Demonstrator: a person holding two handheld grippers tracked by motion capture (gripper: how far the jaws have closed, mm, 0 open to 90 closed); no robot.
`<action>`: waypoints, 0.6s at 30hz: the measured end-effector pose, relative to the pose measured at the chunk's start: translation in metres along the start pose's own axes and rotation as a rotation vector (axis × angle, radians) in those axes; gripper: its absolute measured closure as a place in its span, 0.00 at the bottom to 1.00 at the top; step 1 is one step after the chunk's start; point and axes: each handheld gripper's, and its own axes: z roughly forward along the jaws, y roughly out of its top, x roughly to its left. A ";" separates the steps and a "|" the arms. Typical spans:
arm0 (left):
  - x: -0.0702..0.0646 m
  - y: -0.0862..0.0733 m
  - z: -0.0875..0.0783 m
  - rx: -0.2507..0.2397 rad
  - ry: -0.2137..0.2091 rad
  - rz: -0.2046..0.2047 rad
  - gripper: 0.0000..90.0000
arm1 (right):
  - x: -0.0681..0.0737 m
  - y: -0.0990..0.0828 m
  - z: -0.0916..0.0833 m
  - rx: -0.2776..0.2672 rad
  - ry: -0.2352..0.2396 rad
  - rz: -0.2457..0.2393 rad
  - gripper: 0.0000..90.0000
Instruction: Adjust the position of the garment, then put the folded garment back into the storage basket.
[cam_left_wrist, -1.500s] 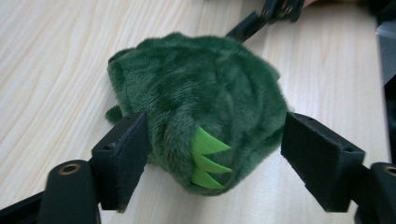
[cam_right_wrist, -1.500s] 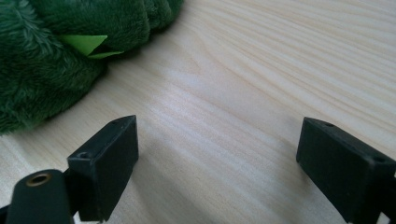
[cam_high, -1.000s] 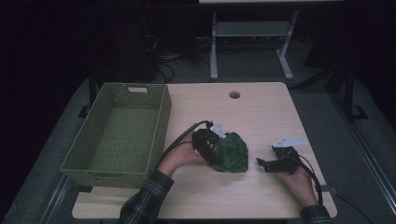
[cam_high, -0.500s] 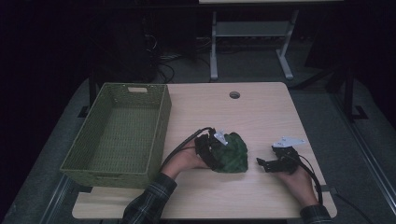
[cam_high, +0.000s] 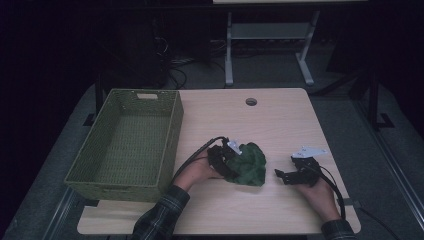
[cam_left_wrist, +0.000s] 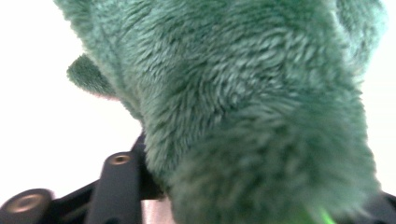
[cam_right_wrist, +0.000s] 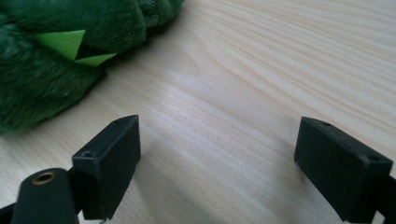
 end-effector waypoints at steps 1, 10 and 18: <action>0.000 0.000 0.000 -0.001 -0.010 -0.007 0.61 | 0.000 0.000 0.000 0.000 0.000 0.001 0.16; 0.002 0.000 -0.004 0.005 -0.052 -0.052 0.77 | 0.000 0.000 0.000 0.000 -0.001 0.002 0.16; 0.001 0.001 -0.015 -0.007 -0.059 -0.087 0.80 | 0.000 0.000 0.000 0.001 -0.001 0.001 0.16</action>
